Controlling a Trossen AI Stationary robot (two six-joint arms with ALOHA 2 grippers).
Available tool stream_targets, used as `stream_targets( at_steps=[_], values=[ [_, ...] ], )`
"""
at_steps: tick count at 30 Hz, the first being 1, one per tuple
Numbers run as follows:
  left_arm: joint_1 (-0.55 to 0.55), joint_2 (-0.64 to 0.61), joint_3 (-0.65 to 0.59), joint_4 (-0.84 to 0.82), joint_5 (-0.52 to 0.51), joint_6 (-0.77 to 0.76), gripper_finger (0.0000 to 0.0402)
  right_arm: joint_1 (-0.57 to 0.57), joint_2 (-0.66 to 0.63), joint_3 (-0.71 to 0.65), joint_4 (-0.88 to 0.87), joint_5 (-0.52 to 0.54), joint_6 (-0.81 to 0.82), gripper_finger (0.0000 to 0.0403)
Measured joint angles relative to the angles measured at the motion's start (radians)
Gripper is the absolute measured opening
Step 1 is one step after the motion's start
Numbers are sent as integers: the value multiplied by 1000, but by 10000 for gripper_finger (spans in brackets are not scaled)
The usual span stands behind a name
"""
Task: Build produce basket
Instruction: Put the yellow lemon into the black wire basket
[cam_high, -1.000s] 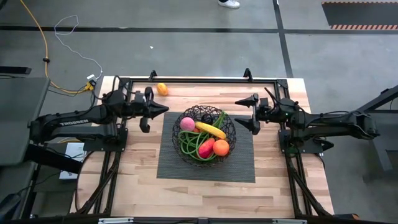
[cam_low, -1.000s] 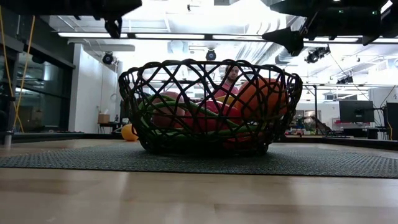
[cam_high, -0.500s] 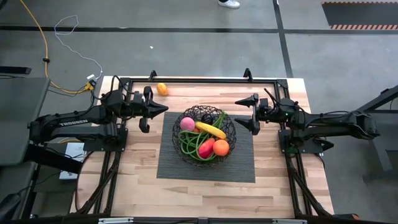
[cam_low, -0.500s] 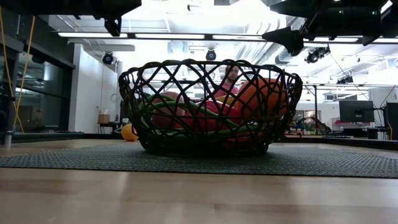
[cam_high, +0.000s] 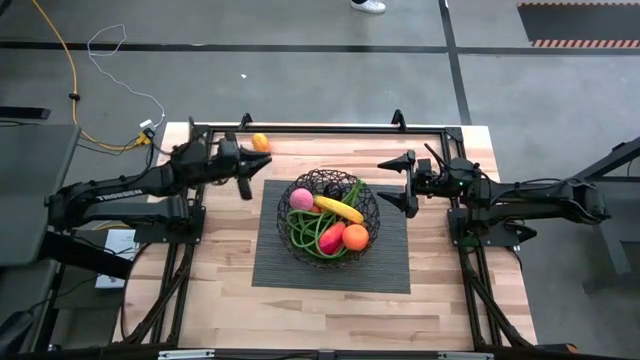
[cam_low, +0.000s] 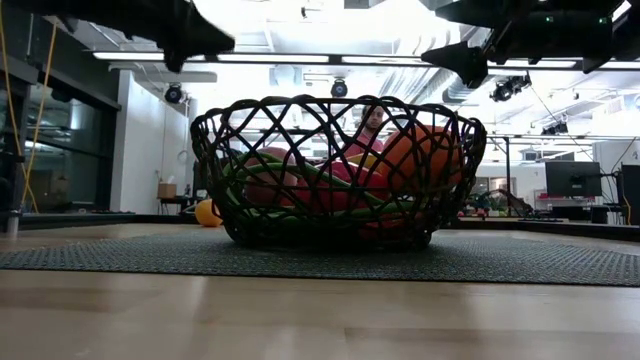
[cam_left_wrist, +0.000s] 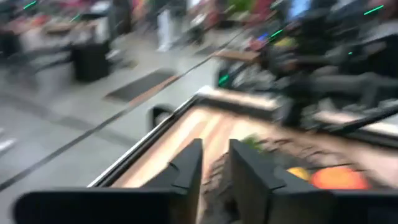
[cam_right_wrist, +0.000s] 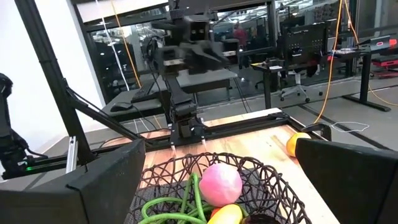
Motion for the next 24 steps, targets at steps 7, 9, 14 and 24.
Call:
stream_targets(
  at_steps=[7, 9, 14, 24],
  values=[
    [230, 154, 121, -189, 33, -80, 205, 0, 0, 0, -24, 0, 0, 397],
    [298, 207, 140, -231, 69, -104, 247, 0, 0, 0, -31, 0, 5, 397],
    [410, 358, 214, -301, 77, -162, 336, 0, 0, 0, -36, 0, 26, 397],
    [470, 630, 325, -510, -181, -416, 397, 0, 0, 0, -36, 0, 26, 397]
  ],
)
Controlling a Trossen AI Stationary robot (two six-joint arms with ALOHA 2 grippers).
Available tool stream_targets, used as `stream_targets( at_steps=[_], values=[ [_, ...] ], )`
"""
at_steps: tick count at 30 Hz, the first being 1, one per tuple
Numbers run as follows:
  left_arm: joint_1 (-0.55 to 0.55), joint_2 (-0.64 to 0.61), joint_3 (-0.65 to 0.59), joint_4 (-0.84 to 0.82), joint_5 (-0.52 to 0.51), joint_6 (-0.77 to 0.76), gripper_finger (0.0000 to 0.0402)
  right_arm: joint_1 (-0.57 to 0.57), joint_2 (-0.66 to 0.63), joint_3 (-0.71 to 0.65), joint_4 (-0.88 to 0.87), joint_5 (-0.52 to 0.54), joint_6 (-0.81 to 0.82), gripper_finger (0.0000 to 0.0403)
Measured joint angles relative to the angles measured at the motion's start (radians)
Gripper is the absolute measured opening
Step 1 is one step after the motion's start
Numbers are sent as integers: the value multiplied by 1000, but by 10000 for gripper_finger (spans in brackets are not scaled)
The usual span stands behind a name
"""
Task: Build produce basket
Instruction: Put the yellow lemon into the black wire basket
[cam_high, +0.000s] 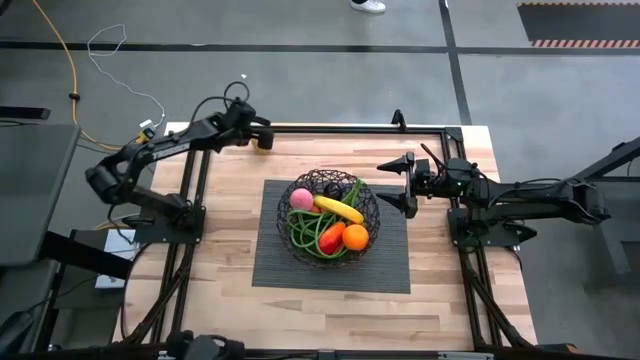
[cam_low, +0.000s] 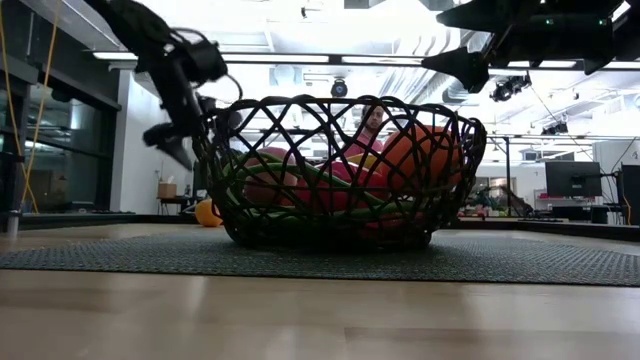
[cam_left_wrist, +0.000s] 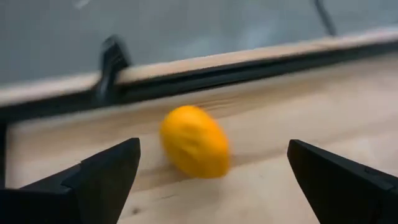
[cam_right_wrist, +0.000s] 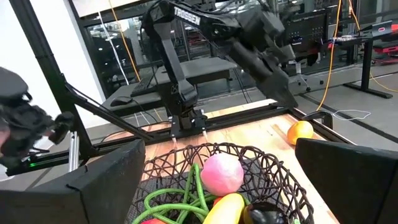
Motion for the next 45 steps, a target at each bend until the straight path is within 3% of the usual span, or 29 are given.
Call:
stream_targets(
  at_steps=[8, 17, 28, 34, 39, 45],
  values=[
    [-23, 112, -11, 36, -130, -337, 395, 0, 0, 0, 0, 0, 0, 397],
    [-4, 233, -11, 102, -145, -557, 394, 0, 0, 0, 0, 0, -4, 397],
    [17, 358, -11, 202, -61, -644, 394, 0, 0, 0, -1, 20, -8, 397],
    [16, 370, -11, 203, -65, -659, 392, 0, 0, 0, -1, 21, -8, 397],
    [16, 371, -11, 203, -81, -676, 355, 0, 0, 0, -2, 24, -8, 397],
    [17, 372, -11, 210, -102, -684, 268, 0, 0, 0, -3, 24, -7, 397]
  ],
)
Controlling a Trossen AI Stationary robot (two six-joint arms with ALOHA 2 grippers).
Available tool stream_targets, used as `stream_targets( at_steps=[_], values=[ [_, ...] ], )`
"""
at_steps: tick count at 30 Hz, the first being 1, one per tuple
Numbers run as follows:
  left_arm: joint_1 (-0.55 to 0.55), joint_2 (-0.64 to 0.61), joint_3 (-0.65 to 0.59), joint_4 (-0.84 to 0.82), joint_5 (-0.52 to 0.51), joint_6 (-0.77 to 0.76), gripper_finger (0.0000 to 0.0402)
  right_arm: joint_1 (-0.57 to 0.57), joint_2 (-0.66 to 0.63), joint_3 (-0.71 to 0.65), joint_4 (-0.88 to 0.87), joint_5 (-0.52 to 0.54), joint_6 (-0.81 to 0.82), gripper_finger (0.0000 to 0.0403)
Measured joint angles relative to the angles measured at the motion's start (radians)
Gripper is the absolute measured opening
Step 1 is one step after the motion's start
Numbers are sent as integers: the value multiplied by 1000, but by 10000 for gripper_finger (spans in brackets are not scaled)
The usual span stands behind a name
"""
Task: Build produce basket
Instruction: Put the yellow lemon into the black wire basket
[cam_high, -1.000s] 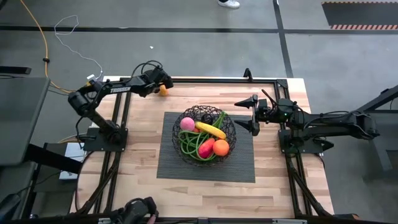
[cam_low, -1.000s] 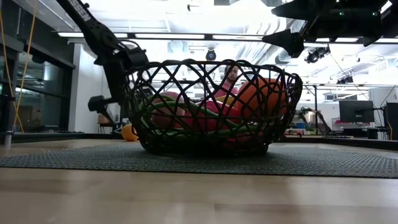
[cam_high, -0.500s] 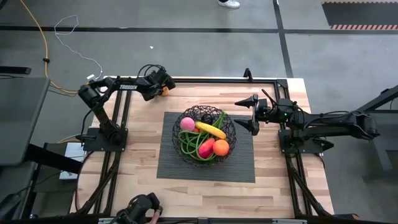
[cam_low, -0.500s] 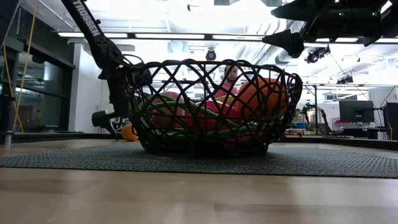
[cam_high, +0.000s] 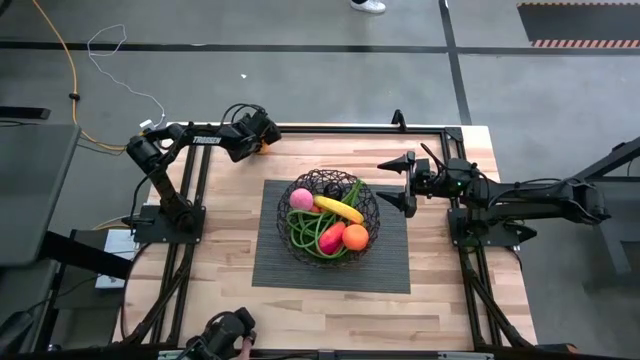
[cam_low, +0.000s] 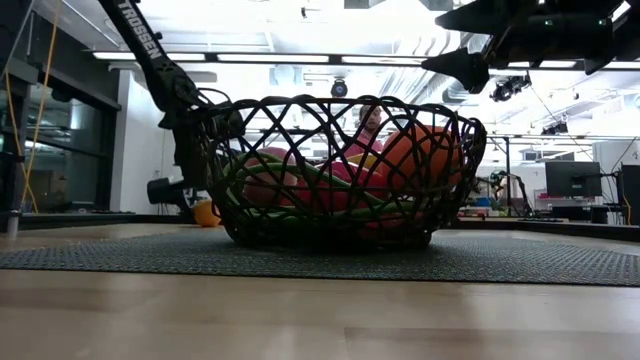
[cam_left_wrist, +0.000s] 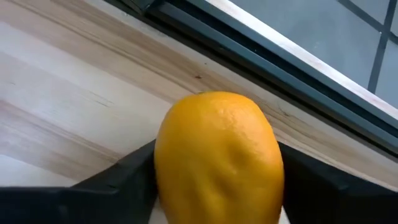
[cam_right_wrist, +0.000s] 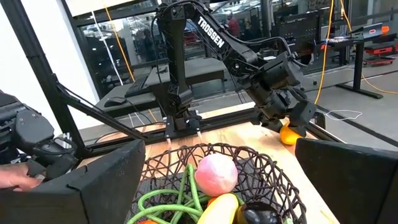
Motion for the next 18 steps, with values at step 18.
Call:
stream_targets(
  at_steps=[18],
  values=[
    [-65, -301, -1, 236, 8, 644, 216, -40, -1, 1, 378, 17, 100, 397]
  ],
)
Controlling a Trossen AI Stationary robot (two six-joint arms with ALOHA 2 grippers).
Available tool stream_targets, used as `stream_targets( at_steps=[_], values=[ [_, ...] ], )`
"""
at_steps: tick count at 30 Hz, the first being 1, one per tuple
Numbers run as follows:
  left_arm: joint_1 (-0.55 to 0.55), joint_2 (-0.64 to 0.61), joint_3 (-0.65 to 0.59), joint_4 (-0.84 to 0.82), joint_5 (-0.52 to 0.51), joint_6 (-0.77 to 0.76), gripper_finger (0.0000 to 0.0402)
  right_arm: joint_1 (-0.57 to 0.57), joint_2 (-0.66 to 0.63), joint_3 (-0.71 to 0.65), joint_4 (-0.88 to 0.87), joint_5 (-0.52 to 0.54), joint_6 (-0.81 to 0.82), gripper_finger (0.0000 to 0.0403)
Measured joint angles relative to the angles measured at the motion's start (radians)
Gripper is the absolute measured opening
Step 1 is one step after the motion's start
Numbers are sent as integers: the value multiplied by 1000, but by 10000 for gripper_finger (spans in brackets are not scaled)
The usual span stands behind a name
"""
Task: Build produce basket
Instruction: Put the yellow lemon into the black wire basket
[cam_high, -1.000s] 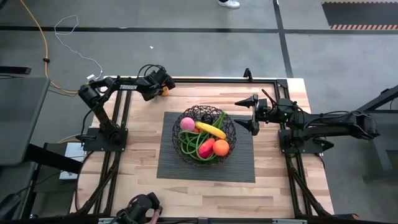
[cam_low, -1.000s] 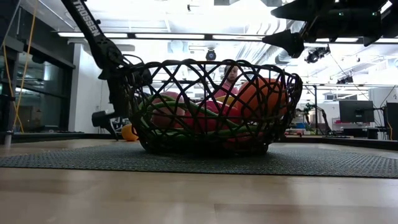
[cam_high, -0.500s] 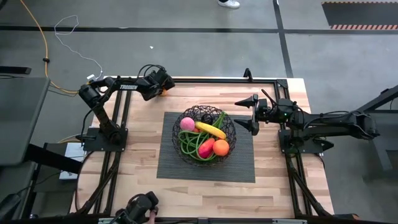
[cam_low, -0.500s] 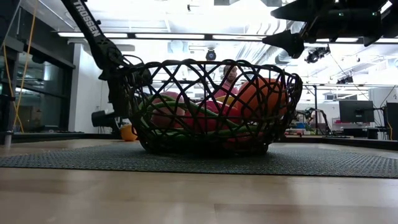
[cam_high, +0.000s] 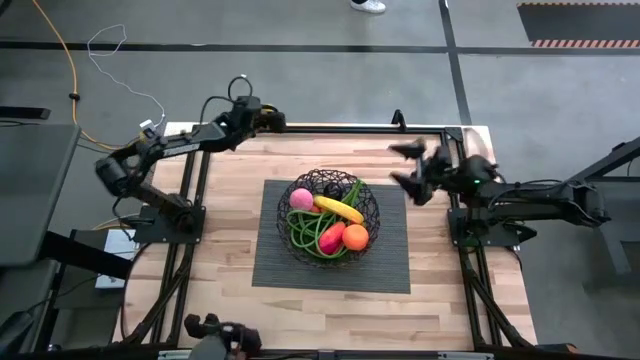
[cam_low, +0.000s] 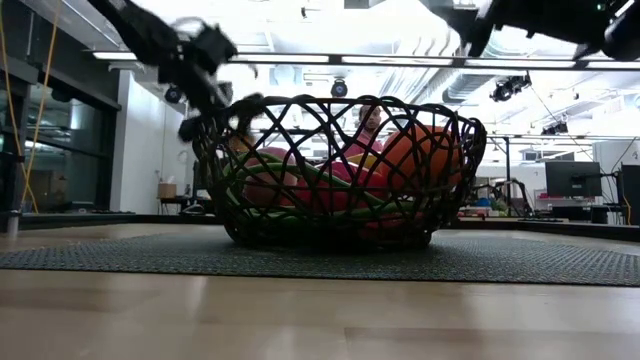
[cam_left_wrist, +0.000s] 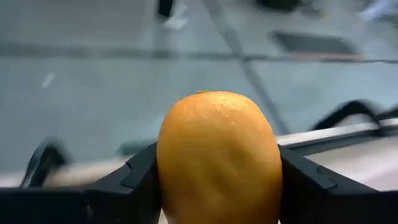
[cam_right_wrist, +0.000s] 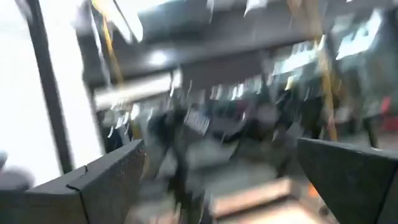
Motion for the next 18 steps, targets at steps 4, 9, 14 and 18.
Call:
stream_targets(
  at_steps=[4, 9, 14, 18],
  values=[
    [-50, -92, 0, 64, 5, 116, 214, -57, -15, 63, -133, 54, -76, 397],
    [-79, -150, 0, 77, 11, 150, 214, -110, -11, 152, -267, 31, -125, 397],
    [-124, -188, 0, 85, 153, 168, 215, -123, -11, 239, -571, -78, -168, 397],
    [-237, -220, 0, 86, 239, 212, 214, -103, -15, 254, -623, -133, -197, 397]
  ],
)
